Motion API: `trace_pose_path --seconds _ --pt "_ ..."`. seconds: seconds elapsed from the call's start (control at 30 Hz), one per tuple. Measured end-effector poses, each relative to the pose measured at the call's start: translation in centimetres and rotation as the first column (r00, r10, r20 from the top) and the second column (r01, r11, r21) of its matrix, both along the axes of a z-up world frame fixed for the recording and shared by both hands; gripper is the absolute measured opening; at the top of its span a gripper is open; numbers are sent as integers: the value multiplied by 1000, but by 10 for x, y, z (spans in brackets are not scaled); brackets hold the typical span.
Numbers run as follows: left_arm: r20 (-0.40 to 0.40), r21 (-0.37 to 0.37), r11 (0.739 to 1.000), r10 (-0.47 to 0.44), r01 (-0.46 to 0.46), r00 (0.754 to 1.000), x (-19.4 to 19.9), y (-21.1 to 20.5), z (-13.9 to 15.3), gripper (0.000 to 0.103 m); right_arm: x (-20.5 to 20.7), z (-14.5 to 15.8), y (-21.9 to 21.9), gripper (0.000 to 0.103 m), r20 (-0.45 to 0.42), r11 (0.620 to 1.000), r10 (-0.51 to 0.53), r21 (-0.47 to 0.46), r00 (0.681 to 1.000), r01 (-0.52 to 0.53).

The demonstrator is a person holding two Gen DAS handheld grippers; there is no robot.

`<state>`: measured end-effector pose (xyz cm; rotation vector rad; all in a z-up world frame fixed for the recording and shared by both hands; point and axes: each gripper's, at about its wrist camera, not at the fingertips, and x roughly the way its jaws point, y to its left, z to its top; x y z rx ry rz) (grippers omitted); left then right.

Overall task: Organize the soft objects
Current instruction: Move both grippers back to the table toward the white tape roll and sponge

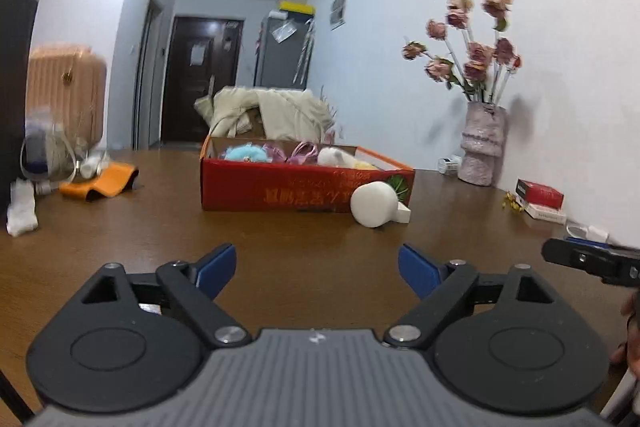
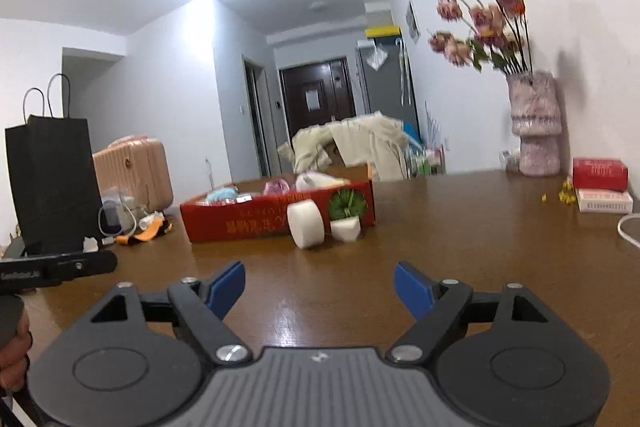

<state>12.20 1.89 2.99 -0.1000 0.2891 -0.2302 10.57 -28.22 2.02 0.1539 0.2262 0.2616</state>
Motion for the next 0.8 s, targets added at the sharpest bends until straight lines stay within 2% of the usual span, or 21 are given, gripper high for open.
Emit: trace_pose_path --seconds 0.17,0.37,0.43,0.5,0.6,0.8 --pt "-3 -6 1000 13 -13 1000 0 4 -2 90 5 -2 8 84 -38 1000 27 -8 999 -28" --pt "-59 -24 1000 -15 14 998 13 2 0 90 14 -2 3 84 -101 998 45 39 994 -42" --pt "-105 -36 998 -51 47 993 24 0 0 90 23 -1 -1 84 -130 997 58 59 990 -51" --pt "-121 -10 999 -50 49 991 36 -4 5 90 36 1 -5 84 -179 996 73 67 981 -62" --pt "-144 25 996 -82 87 986 59 -10 16 90 61 8 -11 84 -237 998 67 22 969 -63" --pt "-237 81 974 -186 210 954 122 -43 30 90 118 33 -22 84 -262 994 89 -44 961 -104"
